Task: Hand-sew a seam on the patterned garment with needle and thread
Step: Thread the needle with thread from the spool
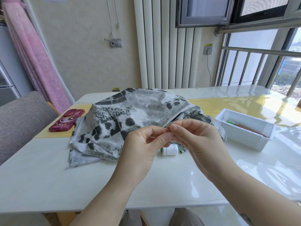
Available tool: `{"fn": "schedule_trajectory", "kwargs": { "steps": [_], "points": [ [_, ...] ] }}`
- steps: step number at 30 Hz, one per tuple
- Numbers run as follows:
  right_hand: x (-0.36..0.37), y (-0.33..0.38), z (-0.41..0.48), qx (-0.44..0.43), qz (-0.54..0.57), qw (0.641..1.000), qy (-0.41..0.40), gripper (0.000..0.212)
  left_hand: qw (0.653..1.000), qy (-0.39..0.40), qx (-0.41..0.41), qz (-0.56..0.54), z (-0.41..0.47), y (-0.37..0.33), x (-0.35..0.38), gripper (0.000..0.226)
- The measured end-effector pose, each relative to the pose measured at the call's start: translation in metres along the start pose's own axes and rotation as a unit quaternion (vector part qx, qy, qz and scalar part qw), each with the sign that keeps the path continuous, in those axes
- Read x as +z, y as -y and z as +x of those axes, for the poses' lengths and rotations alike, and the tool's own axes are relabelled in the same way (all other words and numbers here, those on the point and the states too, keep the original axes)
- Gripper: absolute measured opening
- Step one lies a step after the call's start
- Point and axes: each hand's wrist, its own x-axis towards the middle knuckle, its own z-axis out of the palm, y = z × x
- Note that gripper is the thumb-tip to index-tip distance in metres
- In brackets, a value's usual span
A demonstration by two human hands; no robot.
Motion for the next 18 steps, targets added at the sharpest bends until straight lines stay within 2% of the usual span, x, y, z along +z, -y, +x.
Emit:
{"fn": "schedule_trajectory", "kwargs": {
  "steps": [10, 18],
  "points": [
    [-0.0013, -0.0016, 0.0012, 0.01, 0.02, 1.0, 0.003, 0.011, 1.0, -0.004, -0.015, -0.021, -0.0002, -0.0012, 0.0014, 0.016],
    [0.0016, -0.001, 0.0006, 0.003, 0.005, 1.0, -0.008, 0.014, 1.0, -0.002, -0.014, -0.016, -0.0006, -0.0005, 0.0008, 0.021]
  ]
}}
